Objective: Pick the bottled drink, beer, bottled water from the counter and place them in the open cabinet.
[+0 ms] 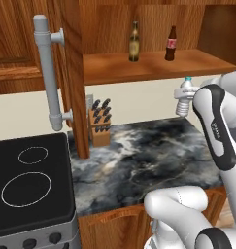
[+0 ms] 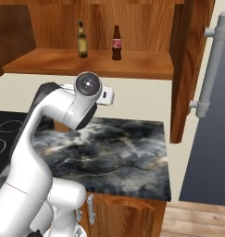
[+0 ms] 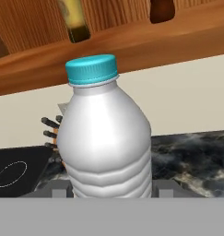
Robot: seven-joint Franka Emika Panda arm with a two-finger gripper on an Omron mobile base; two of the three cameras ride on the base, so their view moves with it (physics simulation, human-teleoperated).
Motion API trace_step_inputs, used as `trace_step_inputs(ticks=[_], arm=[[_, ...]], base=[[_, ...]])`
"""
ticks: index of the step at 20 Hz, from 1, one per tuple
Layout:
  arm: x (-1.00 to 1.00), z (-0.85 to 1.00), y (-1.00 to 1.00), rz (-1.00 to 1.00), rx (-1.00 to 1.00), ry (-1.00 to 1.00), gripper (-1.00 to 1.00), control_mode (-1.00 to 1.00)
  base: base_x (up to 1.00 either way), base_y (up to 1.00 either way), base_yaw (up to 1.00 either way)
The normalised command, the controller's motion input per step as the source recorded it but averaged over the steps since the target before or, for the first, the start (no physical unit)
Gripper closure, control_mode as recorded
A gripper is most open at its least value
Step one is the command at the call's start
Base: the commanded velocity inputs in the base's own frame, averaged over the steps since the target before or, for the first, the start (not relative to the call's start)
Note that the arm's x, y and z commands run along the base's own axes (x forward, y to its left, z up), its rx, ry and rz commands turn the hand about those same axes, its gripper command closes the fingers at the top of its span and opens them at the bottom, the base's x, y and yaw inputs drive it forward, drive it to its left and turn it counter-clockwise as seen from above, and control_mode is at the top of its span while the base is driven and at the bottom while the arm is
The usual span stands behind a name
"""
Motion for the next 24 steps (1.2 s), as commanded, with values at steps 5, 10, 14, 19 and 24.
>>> trace_step_inputs(ticks=[5,10,14,19,24], arm=[[0.00,0.00,0.00,0.00,0.00,0.00,1.00,1.00],[0.00,0.00,0.00,0.00,0.00,0.00,1.00,1.00],[0.01,0.00,0.00,0.00,0.00,0.00,1.00,-1.00],[-0.08,0.53,0.01,-0.04,-0.01,0.00,1.00,-1.00],[0.06,0.64,0.00,-0.05,0.00,0.03,1.00,-1.00]], base=[[0.14,0.00,0.05],[0.00,0.00,0.01],[0.00,0.00,0.02],[0.00,0.00,0.00],[0.00,0.00,0.00]])
